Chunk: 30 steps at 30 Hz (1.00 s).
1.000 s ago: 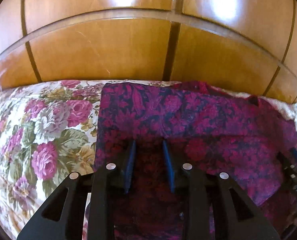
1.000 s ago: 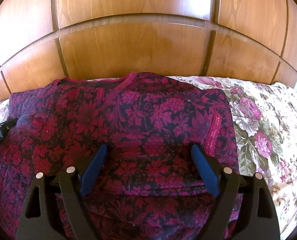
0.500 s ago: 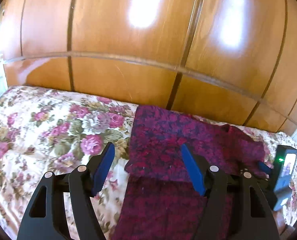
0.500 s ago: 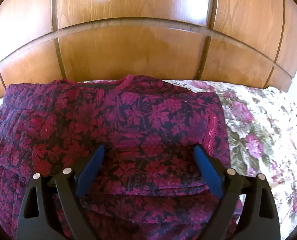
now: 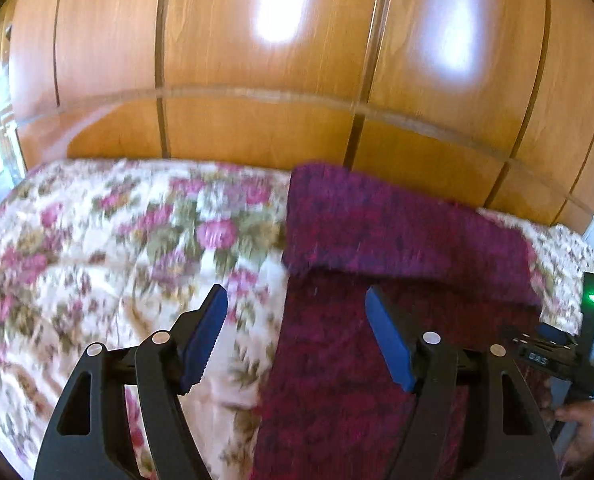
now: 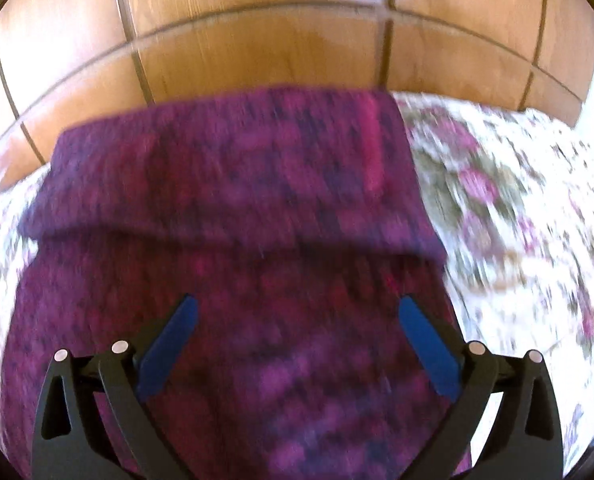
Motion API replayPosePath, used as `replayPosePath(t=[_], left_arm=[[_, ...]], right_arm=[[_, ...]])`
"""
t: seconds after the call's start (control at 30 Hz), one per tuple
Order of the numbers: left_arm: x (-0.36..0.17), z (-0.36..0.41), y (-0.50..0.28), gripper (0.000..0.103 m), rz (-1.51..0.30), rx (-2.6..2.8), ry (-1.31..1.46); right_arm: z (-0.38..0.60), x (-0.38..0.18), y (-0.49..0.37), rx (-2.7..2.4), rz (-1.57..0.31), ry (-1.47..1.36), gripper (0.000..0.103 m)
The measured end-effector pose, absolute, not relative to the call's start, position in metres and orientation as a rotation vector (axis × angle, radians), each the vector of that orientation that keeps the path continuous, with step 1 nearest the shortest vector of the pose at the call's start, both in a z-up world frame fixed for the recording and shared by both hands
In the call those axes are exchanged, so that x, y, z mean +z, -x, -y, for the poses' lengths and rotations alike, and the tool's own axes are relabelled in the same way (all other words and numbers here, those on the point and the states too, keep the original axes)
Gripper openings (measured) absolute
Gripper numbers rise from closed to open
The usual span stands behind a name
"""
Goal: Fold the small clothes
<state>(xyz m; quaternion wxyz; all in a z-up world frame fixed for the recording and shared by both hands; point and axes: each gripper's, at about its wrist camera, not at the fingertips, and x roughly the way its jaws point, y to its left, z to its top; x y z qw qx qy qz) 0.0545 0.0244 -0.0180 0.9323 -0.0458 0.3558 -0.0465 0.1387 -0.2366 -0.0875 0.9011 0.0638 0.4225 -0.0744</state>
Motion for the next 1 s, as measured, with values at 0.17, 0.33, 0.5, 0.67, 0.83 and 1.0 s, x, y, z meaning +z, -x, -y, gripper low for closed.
replayPosePath(t=[0.17, 0.33, 0.5, 0.67, 0.83, 1.0], left_arm=[[-0.051, -0.035, -0.037, 0.07, -0.812, -0.1, 0.092], [-0.088, -0.058, -0.007, 0.068, -0.925, -0.169, 0.089], [-0.105, -0.083, 0.033, 0.057, -1.007, -0.33, 0.179], [-0.105, -0.088, 0.07, 0.042, -1.082, -0.5, 0.178], [-0.109, -0.089, 0.082, 0.02, -1.127, -0.579, 0.202], [-0.081, -0.105, 0.071, 0.017, -1.06, -0.681, 0.371]], right_arm=[[0.241, -0.1, -0.098, -0.129, -0.903, -0.124, 0.101], [0.241, -0.096, -0.063, -0.082, -0.898, -0.088, 0.101], [0.259, -0.095, -0.025, -0.082, -0.925, -0.11, 0.101], [0.275, -0.111, 0.026, -0.001, -1.042, -0.237, 0.096], [0.264, -0.117, 0.074, 0.156, -1.151, -0.31, 0.045], [0.265, -0.093, 0.074, 0.255, -1.111, -0.387, 0.022]])
